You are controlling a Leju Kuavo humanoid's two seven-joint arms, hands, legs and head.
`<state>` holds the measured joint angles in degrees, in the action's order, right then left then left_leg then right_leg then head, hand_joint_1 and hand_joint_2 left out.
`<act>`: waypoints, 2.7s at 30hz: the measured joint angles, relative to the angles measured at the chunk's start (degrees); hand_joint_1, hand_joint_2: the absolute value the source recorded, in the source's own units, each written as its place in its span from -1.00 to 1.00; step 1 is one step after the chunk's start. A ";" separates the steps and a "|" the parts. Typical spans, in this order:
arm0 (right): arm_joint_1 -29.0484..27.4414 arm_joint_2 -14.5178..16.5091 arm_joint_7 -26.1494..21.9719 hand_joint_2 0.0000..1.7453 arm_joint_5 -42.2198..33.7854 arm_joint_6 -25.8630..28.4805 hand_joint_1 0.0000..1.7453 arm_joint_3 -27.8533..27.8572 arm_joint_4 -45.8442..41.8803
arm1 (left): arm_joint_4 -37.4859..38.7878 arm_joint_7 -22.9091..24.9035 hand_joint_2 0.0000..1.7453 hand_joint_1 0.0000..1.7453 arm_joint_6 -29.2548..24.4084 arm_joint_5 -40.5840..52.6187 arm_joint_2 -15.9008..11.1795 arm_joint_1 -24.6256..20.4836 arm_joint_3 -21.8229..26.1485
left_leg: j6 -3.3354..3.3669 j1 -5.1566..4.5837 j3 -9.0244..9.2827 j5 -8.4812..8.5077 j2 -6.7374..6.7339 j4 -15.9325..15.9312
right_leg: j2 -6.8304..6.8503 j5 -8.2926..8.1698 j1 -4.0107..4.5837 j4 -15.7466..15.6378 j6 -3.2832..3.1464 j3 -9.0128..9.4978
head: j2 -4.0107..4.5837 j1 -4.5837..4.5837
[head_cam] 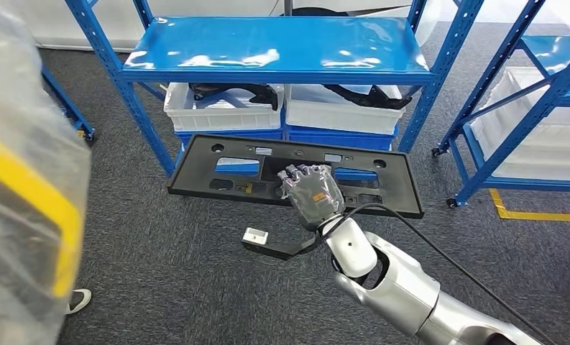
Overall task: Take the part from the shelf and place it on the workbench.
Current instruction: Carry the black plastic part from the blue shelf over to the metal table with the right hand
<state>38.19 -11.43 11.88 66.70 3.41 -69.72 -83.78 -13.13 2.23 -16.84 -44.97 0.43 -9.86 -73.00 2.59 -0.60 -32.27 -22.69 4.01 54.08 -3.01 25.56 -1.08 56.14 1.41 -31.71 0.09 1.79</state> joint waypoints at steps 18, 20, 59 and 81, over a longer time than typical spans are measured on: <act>0.36 0.32 0.09 1.00 0.03 -0.36 1.00 -0.07 0.03 | -0.01 0.20 1.00 -1.00 0.00 -0.11 0.05 0.40 0.46 | -2.41 0.81 -0.52 -0.66 -6.76 0.31 | 7.93 0.00 0.02 -1.11 0.67 -0.07 | 0.00 0.45; 0.40 0.33 0.10 1.00 0.03 -0.53 1.00 -0.07 -0.01 | -0.01 0.20 1.00 -1.00 0.01 -0.11 0.09 0.42 0.47 | -1.62 0.84 -0.68 -0.41 -5.68 0.20 | 7.91 0.61 -0.18 -0.73 1.28 -0.17 | 0.00 0.45; 0.89 -0.09 0.81 1.00 -0.30 -1.97 1.00 -0.14 -0.55 | -0.01 0.88 1.00 -1.00 0.02 -0.09 0.52 -0.04 0.54 | -0.21 0.73 -0.45 0.35 -0.21 -0.12 | 2.54 3.45 -0.41 10.96 1.25 -6.56 | 0.00 0.75; 1.71 -0.13 1.97 1.00 -0.69 -2.87 1.00 -0.07 -1.69 | -0.01 1.56 1.00 -1.00 -0.04 0.97 -0.21 -0.53 0.62 | -0.69 -0.33 -2.05 0.59 -5.61 0.59 | 7.78 1.61 -0.10 0.93 0.42 -0.67 | 0.00 1.42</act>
<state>39.90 -11.55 13.86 66.01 0.54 -69.79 -85.48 -13.14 3.79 -16.87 -44.00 0.22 -10.39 -72.38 1.90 -0.93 -34.33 -22.10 -1.60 54.66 4.76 27.17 -1.18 57.07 1.83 -32.38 0.09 3.20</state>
